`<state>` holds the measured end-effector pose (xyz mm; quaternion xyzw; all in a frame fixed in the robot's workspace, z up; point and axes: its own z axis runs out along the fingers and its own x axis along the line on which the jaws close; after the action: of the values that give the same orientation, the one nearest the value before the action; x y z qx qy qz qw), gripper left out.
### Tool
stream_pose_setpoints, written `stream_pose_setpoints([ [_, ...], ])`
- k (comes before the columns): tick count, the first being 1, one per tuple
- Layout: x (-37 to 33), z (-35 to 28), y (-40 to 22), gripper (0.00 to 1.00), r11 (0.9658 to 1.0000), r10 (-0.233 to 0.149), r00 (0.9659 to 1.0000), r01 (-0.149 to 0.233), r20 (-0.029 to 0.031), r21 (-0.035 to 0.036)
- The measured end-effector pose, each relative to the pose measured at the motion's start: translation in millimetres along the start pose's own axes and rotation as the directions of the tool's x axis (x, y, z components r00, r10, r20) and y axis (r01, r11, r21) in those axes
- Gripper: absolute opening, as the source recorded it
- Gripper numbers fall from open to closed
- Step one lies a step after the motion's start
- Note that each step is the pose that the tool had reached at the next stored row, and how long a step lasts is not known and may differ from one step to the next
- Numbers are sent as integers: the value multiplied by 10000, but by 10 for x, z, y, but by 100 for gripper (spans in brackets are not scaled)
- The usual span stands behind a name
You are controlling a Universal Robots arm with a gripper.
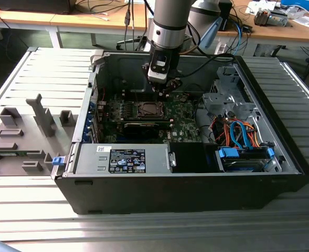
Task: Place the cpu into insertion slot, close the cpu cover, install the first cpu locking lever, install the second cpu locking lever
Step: 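Install the first cpu locking lever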
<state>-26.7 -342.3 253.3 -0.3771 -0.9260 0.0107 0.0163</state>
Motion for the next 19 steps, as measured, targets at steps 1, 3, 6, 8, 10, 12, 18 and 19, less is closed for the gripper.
stream_pose_setpoints([
  [1,0,0,0,11,10000,-11,10000,11,0,0],
  [3,0,0,0,11,10000,-40,10000,40,2,0],
  [6,0,0,0,11,10000,-91,10000,91,3,2],
  [8,0,0,0,11,9999,-116,9999,116,4,3],
  [10,0,0,0,11,9999,-151,9999,151,5,3],
  [12,0,0,0,11,9998,-173,9998,173,6,4],
  [18,0,0,0,11,9996,-265,9996,265,9,5],
  [19,0,0,0,11,9996,-274,9996,274,9,6],
])
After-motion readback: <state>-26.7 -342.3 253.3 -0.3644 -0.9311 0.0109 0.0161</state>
